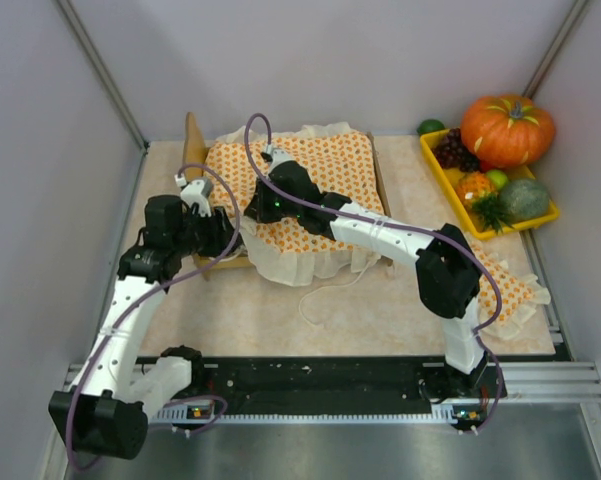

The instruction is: Set up the pet bed

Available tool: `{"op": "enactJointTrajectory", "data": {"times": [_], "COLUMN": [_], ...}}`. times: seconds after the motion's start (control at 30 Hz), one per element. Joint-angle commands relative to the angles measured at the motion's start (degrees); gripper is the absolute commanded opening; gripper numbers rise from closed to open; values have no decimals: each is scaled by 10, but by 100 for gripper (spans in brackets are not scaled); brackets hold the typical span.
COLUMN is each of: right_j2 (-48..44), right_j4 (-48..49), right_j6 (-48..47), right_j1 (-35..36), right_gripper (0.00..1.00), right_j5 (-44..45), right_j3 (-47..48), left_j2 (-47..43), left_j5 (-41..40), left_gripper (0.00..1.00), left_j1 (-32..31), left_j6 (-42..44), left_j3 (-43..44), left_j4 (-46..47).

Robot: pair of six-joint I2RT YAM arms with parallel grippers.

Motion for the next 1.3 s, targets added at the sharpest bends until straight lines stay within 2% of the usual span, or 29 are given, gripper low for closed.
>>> {"op": "enactJointTrajectory", "data": {"times": [0.0,0.07,0.13,0.3,0.43,0.53,0.8,1.07,1.2,1.27], "right_j2": [-36,-36,-36,-30,-31,-31,-34,-35,-37,-36], "right_j4": [18,14,12,6,3,3,3,3,3,3], "right_j6": [0,-3,-5,-5,-6,-6,-7,-8,-8,-7], "right_j1": [-4,-3,-5,-11,-16,-16,-17,-18,-17,-17], "right_gripper": [0,0,0,0,0,0,0,0,0,0], "right_j5": [14,19,28,29,40,37,32,32,32,32], "right_j3": [0,-1,-2,1,1,1,4,4,3,3], "left_j2": [-45,-73,-86,-84,-62,-60,-71,-94,-86,-80], "left_j5": [-69,-96,-144,-177,-179,-145,-40,-30,-39,-45], "left_gripper": [61,69,73,76,73,68,64,63,59,52], "left_j1": [3,2,3,3,3,3,2,2,2,2], "left_j6": [-7,-15,-21,-33,-60,-78,-173,-223,-236,-238], "left_j3": [-2,-7,-6,-15,-25,-45,-100,-155,-181,-188], "left_j4": [-5,8,3,-9,-6,27,105,163,216,237]}}
